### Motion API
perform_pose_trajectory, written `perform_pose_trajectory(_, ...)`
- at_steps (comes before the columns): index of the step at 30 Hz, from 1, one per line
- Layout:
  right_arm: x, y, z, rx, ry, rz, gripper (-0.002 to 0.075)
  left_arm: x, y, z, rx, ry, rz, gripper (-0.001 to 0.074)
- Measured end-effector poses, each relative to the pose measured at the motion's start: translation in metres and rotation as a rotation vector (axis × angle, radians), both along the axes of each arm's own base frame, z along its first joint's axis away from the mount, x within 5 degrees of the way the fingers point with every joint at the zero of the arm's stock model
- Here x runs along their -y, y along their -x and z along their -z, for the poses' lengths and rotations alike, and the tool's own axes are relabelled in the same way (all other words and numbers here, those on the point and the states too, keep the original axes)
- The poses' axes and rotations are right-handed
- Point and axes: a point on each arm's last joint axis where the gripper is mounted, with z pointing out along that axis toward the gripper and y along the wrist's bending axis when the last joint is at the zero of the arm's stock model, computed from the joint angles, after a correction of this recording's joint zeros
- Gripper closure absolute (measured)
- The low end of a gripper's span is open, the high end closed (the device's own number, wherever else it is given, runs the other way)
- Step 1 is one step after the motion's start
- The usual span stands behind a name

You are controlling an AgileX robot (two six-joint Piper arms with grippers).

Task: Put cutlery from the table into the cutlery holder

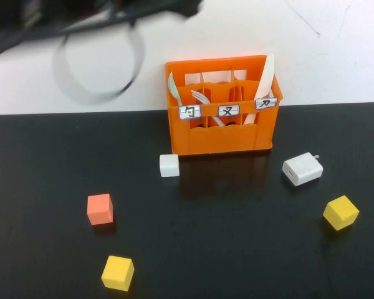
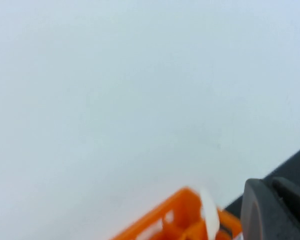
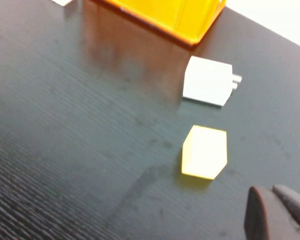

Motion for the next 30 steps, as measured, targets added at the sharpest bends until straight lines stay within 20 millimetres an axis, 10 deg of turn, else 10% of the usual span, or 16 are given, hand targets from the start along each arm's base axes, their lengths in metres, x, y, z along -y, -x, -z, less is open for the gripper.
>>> perform_pose_trajectory(17,-0.003,0.020,-0.015,0.189,0.165,-0.120,0.0728,-0.105,0.155,0.104,0.097,0.270,0.030,0.0735)
perform_pose_trajectory(30,-0.014,0.054,-0.031,0.333,0.104,-0.198,0.0728,-0.143,0.207,0.195,0.100,0.311,0.019,0.0735)
